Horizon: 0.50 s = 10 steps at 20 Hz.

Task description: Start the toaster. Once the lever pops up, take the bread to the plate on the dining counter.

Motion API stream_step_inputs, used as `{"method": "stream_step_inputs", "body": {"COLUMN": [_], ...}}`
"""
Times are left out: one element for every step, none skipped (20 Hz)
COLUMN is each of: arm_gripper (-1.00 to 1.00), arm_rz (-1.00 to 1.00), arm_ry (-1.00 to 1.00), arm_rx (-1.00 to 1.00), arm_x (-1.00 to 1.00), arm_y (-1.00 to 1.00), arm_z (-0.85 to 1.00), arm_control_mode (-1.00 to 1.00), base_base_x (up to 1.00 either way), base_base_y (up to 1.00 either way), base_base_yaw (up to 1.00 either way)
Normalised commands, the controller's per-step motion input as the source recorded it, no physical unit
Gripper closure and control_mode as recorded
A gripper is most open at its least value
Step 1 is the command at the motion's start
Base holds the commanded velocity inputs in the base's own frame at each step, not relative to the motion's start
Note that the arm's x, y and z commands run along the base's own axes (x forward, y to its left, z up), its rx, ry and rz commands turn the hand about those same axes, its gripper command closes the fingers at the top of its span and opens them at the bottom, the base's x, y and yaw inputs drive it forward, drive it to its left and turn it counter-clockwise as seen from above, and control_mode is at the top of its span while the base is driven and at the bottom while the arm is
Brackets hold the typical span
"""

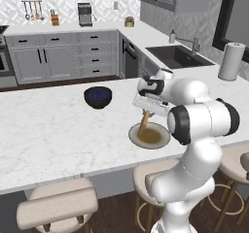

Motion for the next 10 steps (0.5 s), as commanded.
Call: {"method": "stream_step_inputs", "body": {"arm_gripper": [1.0,1.0,1.0,1.0,1.0,1.0,1.0,1.0,1.0,1.0], "arm_rz": [0.0,0.0,0.0,0.0,0.0,0.0,0.0,0.0,0.0,0.0], "arm_ry": [0.08,0.09,0.06,0.05,0.07,0.07,0.08,0.11,0.12,0.1], "arm_rx": [0.0,0.0,0.0,0.0,0.0,0.0,0.0,0.0,0.0,0.0], "arm_x": [0.07,0.09,0.09,0.07,0.02,0.0,0.0,0.0,0.0,0.0], "arm_y": [0.13,0.13,0.07,0.07,0.01,0.0,0.0,0.0,0.0,0.0], "arm_z": [-0.28,-0.29,-0.38,-0.44,-0.44,-0.5,-0.5,-0.56,-0.59,-0.5], "arm_control_mode": [-1.0,-1.0,-1.0,-1.0,-1.0,-1.0,-1.0,-1.0,-1.0,-1.0], "base_base_x": [0.0,0.0,0.0,0.0,0.0,0.0,0.0,0.0,0.0,0.0], "base_base_y": [0.0,0.0,0.0,0.0,0.0,0.0,0.0,0.0,0.0,0.0], "base_base_yaw": [0.0,0.0,0.0,0.0,0.0,0.0,0.0,0.0,0.0,0.0]}}
